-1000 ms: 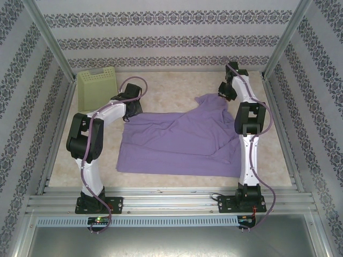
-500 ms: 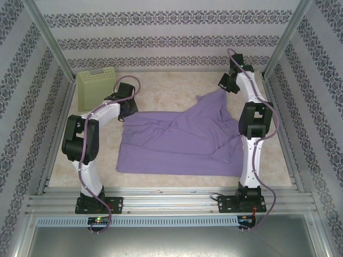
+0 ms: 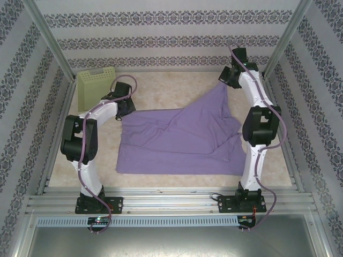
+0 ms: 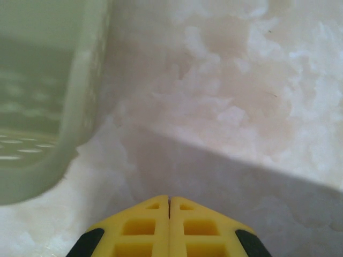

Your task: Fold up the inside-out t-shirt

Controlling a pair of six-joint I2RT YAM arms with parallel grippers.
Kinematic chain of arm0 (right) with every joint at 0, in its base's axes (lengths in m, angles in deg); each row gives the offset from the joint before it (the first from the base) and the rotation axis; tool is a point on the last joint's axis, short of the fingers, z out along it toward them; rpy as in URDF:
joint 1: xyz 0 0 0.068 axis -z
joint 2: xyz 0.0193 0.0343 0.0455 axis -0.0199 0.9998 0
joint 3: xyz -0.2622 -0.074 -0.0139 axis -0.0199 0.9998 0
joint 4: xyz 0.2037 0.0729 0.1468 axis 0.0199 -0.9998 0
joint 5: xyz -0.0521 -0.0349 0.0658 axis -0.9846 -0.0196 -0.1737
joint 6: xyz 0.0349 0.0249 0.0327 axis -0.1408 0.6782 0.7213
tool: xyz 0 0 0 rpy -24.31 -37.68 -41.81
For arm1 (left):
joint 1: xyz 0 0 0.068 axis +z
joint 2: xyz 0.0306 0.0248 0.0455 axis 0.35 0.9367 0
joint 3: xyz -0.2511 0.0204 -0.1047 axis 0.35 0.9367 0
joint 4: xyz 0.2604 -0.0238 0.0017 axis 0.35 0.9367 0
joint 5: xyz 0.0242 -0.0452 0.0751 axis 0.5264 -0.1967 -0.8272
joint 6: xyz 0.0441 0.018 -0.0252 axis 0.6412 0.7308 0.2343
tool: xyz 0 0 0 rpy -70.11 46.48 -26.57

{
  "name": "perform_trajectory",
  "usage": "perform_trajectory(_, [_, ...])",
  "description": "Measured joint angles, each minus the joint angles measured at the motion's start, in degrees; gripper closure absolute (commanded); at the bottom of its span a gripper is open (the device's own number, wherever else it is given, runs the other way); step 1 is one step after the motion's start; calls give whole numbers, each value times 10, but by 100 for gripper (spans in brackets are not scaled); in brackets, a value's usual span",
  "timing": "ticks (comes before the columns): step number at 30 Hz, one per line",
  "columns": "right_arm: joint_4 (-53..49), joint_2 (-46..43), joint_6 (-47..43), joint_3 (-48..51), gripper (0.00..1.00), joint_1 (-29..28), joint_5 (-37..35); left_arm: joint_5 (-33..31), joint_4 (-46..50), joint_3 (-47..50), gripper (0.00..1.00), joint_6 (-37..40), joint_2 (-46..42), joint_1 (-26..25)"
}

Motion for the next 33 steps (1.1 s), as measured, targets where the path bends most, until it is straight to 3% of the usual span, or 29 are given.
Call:
perform_trajectory(7, [40,-71,0,62,100,5,-30,4,0,2,100,-1,-6,33])
perform_trajectory(17, [64,-76,-7,66,100,6,-21,38,1,-1,100,-11,-6,32])
perform_trajectory(24, [74,-77,-24,71,100,-12,-15,29,17,-5,100,-4,-15,27])
perform_trajectory(33, [151,-168,-35,240,100,-17,-11,-1,41,-2,100,18,-73,8])
